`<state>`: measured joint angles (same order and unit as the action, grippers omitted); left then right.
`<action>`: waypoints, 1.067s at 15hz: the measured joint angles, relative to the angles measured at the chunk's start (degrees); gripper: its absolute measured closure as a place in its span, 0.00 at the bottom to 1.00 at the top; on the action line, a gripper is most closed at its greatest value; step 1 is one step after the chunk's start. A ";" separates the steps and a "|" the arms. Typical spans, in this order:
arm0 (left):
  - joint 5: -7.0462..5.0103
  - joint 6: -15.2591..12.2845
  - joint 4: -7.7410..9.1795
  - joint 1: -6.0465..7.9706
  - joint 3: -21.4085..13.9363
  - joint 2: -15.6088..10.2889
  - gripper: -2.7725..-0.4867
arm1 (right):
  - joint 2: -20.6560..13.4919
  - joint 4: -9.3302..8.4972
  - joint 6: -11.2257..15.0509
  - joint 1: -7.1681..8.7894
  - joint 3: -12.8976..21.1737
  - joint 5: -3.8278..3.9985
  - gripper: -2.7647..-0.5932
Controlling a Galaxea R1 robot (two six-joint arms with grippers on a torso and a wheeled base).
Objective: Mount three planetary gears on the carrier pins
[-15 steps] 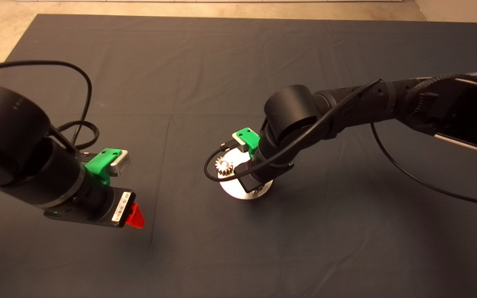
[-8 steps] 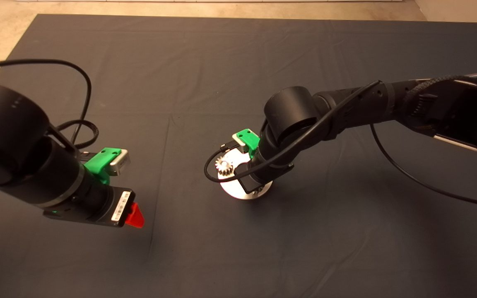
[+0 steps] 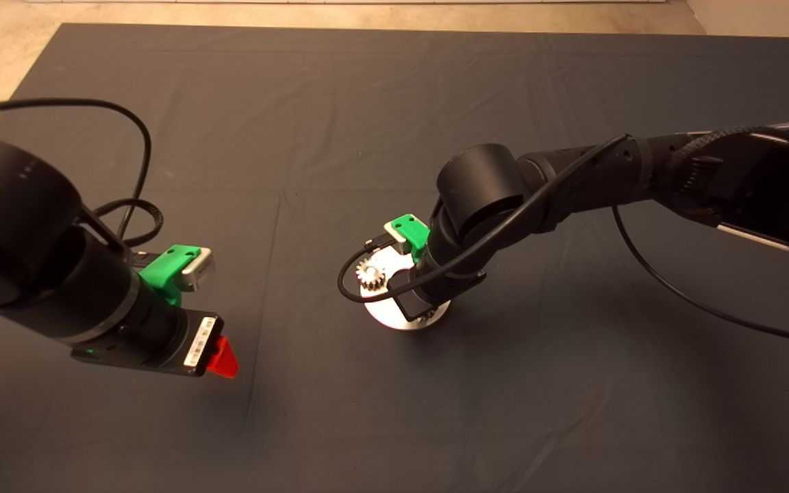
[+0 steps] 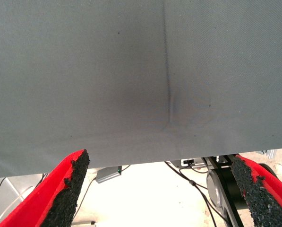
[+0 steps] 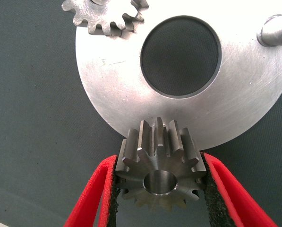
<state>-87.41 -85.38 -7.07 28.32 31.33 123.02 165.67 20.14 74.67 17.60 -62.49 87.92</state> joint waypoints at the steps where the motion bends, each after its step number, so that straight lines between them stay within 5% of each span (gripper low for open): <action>1: 0.00 0.00 0.02 0.01 0.00 0.00 0.26 | -0.01 0.00 -0.01 -0.02 0.00 0.00 0.80; 16: -0.01 0.18 0.51 0.64 0.00 0.00 0.26 | -1.56 0.00 -0.05 -0.49 -0.11 0.01 0.81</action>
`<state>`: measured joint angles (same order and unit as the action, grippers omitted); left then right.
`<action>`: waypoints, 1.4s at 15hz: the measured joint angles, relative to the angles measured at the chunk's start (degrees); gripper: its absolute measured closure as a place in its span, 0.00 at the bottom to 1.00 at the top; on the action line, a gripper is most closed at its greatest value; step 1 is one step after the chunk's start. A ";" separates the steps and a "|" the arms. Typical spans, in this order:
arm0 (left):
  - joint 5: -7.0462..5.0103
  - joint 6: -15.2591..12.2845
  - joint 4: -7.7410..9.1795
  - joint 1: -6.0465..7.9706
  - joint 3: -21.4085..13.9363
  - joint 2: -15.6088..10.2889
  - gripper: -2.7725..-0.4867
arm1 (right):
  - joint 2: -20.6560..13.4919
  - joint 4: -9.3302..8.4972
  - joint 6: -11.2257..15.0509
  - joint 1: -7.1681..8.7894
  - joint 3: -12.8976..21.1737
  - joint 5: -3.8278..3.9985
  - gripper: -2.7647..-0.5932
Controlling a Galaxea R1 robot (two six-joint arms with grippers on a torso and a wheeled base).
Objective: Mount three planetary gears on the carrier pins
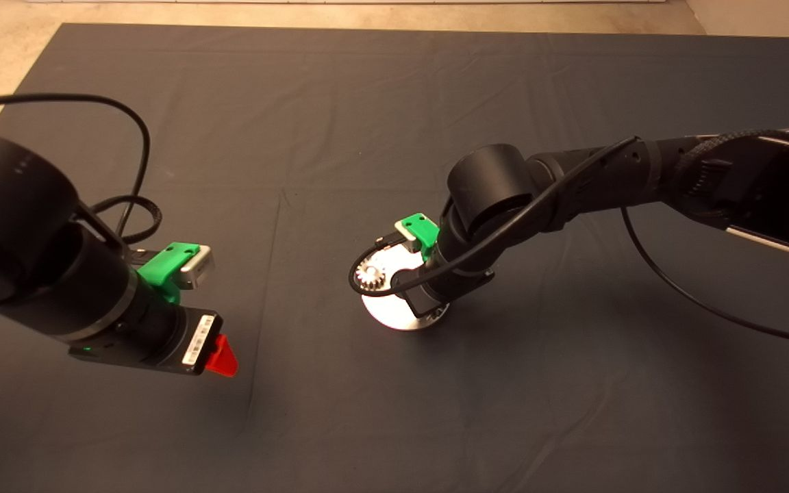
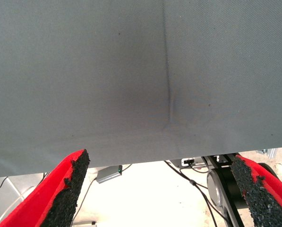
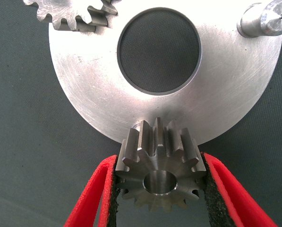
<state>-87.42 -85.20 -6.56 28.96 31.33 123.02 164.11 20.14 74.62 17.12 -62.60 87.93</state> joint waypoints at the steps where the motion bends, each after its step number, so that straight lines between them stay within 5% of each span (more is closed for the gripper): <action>1: 0.01 0.00 0.04 0.00 0.00 0.02 0.26 | 0.00 0.00 -0.01 0.00 0.00 0.00 0.81; 21: 0.01 0.01 0.39 0.00 -0.07 0.00 0.26 | 1.44 0.09 -0.06 -1.35 -0.07 0.27 0.81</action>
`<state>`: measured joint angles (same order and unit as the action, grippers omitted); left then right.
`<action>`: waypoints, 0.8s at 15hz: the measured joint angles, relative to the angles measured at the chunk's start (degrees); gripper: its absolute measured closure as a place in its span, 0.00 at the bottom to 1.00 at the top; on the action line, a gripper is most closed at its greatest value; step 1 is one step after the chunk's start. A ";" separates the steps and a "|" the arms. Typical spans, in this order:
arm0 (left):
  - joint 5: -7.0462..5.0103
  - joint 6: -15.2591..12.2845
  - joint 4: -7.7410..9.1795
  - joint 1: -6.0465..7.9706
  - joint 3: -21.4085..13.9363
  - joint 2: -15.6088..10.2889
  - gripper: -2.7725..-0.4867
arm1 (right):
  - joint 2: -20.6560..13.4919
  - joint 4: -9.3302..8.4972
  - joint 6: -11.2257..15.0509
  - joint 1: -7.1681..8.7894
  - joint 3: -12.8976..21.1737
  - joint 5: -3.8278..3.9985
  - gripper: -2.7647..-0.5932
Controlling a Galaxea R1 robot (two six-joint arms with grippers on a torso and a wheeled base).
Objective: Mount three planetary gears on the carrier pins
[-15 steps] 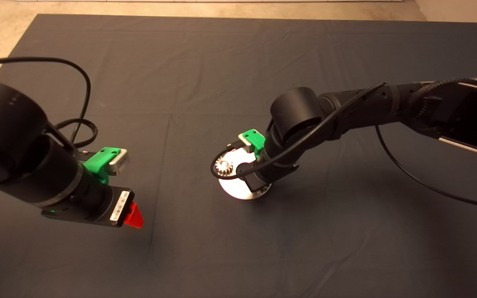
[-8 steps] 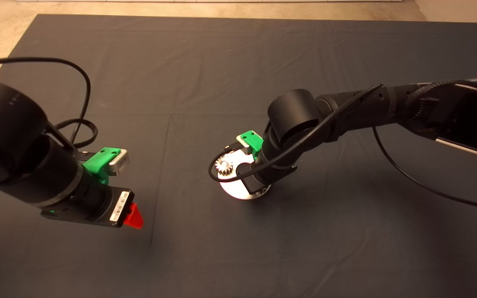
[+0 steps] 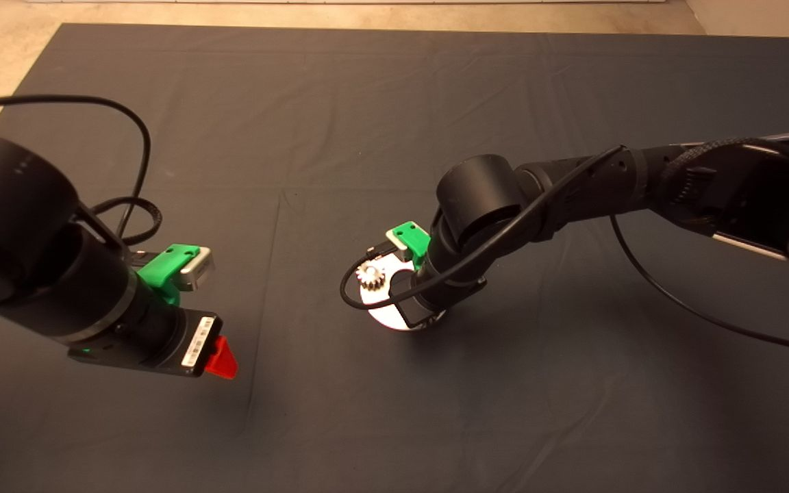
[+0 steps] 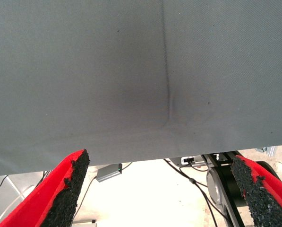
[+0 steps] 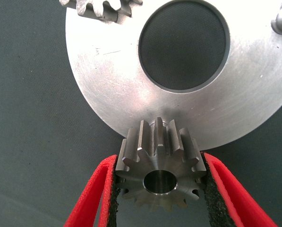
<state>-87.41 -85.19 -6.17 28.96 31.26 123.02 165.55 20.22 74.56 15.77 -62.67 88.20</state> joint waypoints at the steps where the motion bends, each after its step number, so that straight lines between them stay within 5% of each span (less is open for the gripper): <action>1: 0.00 -0.01 0.01 0.00 0.00 0.00 0.26 | 0.00 0.02 0.00 -0.33 -0.02 -0.13 0.81; 12: 0.00 -0.01 0.02 0.00 -0.01 0.00 0.26 | -0.35 0.00 0.00 -0.70 -0.02 -0.68 0.80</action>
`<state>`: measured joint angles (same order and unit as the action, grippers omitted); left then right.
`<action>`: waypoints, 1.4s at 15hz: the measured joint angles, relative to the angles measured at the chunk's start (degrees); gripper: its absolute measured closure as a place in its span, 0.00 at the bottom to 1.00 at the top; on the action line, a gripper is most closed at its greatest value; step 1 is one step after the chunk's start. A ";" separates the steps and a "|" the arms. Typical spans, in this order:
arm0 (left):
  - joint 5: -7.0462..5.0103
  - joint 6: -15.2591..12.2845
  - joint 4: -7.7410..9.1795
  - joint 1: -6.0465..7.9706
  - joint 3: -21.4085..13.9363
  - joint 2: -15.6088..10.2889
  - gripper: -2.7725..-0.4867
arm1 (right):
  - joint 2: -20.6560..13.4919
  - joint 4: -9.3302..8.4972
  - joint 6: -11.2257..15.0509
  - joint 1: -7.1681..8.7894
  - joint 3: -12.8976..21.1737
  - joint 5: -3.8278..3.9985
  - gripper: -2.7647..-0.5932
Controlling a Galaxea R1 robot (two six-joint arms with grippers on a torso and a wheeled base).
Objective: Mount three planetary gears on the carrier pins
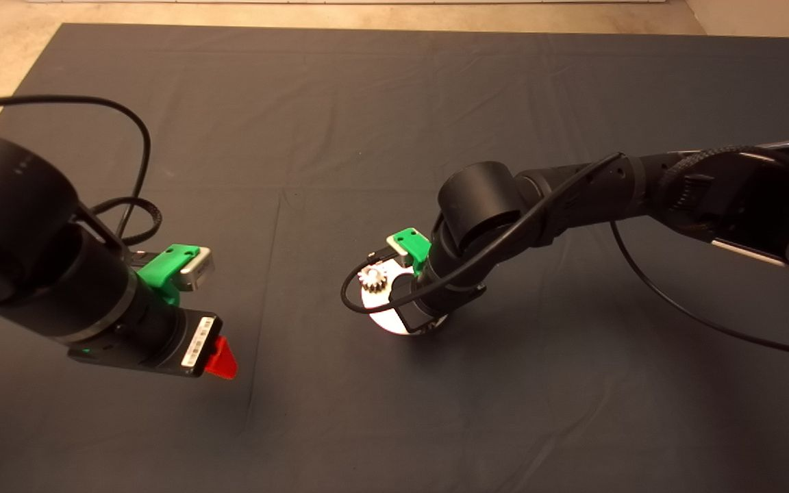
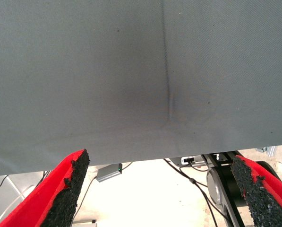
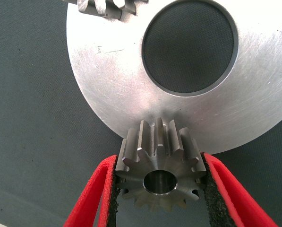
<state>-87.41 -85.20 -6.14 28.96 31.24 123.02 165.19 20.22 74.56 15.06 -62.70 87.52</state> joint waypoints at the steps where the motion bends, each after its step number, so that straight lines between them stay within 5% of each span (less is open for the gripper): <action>1: -0.01 0.00 -0.01 0.00 0.00 0.00 0.26 | -0.11 -0.02 0.00 0.00 0.00 -0.06 0.80; 16: 0.00 0.00 0.00 0.00 0.00 0.00 0.26 | -0.30 -0.05 -0.15 0.04 0.07 -0.15 0.73; 21: 0.00 0.00 0.00 0.00 0.00 0.00 0.26 | -0.63 -0.07 -0.15 0.04 0.22 0.16 0.63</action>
<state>-87.41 -85.20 -6.14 28.96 31.24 123.02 164.56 20.15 74.41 15.10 -62.48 87.67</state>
